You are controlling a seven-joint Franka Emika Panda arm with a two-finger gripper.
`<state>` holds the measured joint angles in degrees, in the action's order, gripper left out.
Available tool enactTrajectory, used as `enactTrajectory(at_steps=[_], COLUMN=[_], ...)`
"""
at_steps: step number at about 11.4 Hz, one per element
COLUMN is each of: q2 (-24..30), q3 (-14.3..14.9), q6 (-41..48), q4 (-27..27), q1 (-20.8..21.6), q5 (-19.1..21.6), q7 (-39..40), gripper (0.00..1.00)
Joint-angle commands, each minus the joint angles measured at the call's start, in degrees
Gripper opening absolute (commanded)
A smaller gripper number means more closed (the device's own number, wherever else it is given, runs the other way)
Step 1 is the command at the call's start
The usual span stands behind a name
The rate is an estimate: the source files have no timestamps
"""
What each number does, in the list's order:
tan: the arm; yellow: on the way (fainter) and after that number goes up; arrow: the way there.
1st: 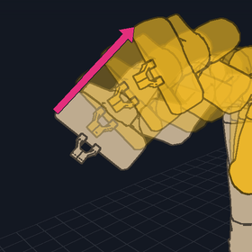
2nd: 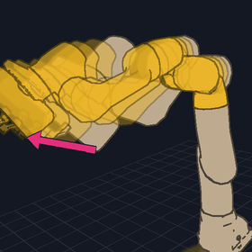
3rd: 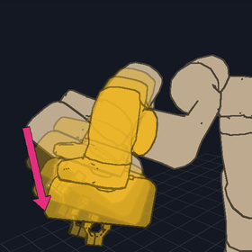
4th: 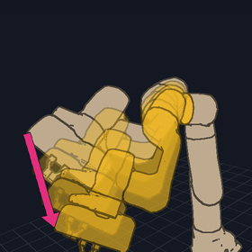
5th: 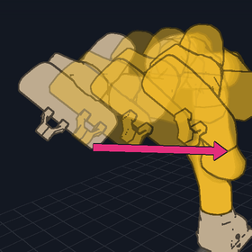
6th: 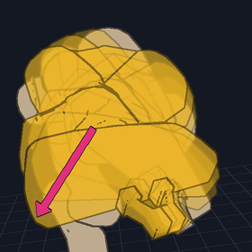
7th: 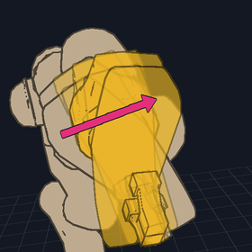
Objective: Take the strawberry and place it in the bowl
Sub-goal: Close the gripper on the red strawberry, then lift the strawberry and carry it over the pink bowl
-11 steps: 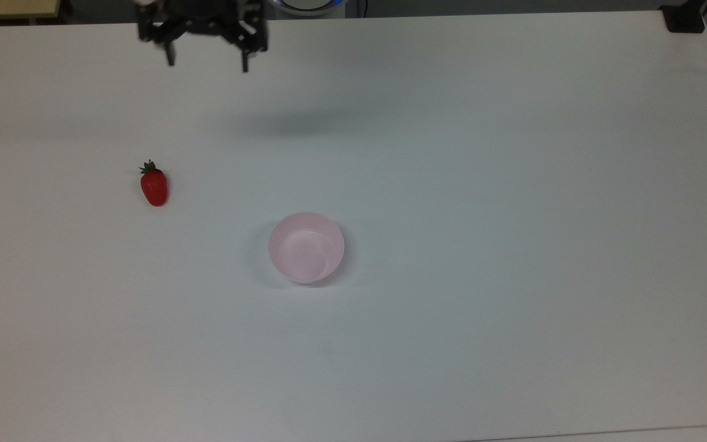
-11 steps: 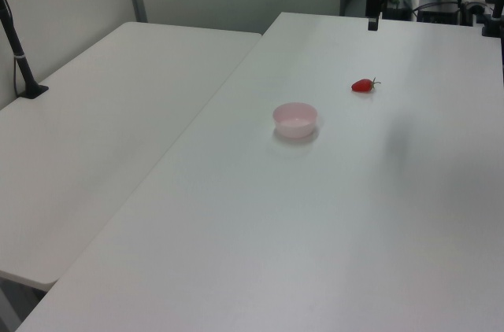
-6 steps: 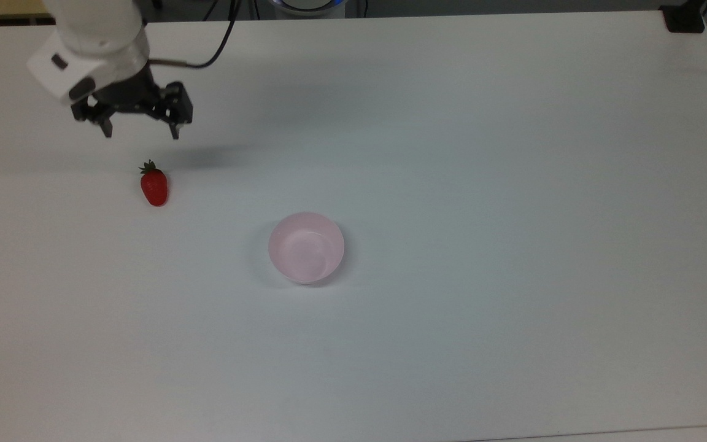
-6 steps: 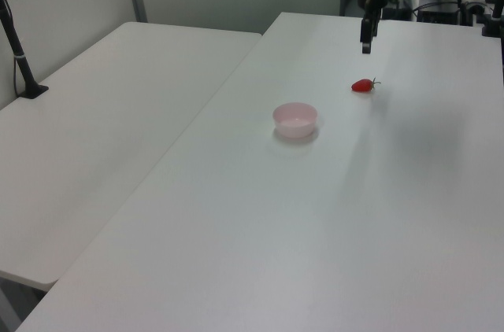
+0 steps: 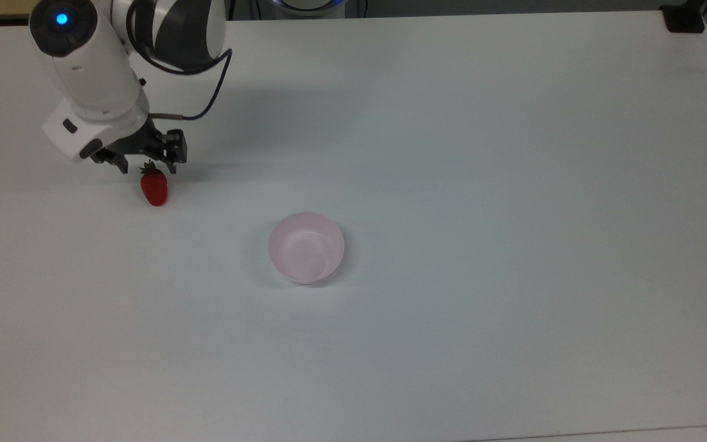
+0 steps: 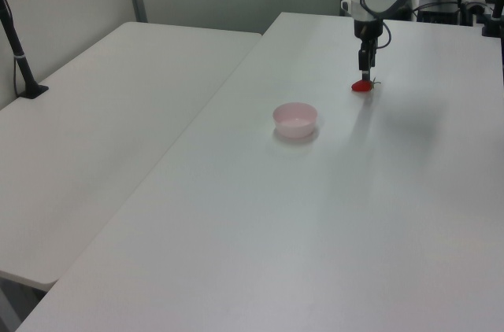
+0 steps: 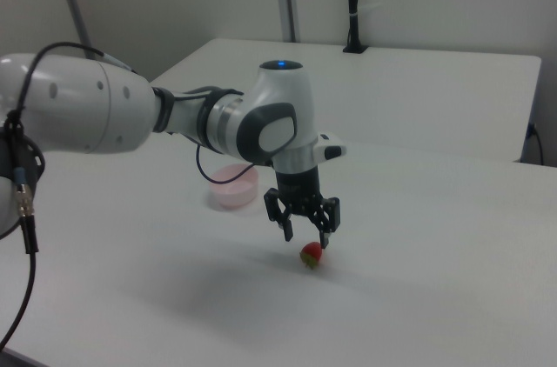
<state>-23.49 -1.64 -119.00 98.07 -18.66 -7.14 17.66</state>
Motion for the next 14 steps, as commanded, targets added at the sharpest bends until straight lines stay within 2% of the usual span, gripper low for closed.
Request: enactTrajectory(at_steps=[1,2,3,5,6,8,12,14], q2=[-2.6,-3.04,-3.74,-3.58,-3.31,-1.92,-1.12,-1.64], q3=[-0.03,-0.03,-0.03,-0.29,-0.47,-1.08,-7.31,-8.2], q6=[-3.78,-4.22,-4.4,-4.14,-3.88,-3.44,1.75,0.97], q4=[-0.16,-0.16,-0.16,-0.16,-0.16,-1.56,-8.85,-8.86], q1=[0.03,0.03,0.12,0.2,0.21,0.64,4.41,8.44], q5=[1.16,1.16,1.16,1.25,1.25,1.25,1.25,1.08], q7=[-0.35,-0.35,-0.35,-0.61,-1.05,-5.86,-19.65,-25.28], gripper=[0.78,0.77,0.65,0.24,0.2,0.2,0.2,0.21])
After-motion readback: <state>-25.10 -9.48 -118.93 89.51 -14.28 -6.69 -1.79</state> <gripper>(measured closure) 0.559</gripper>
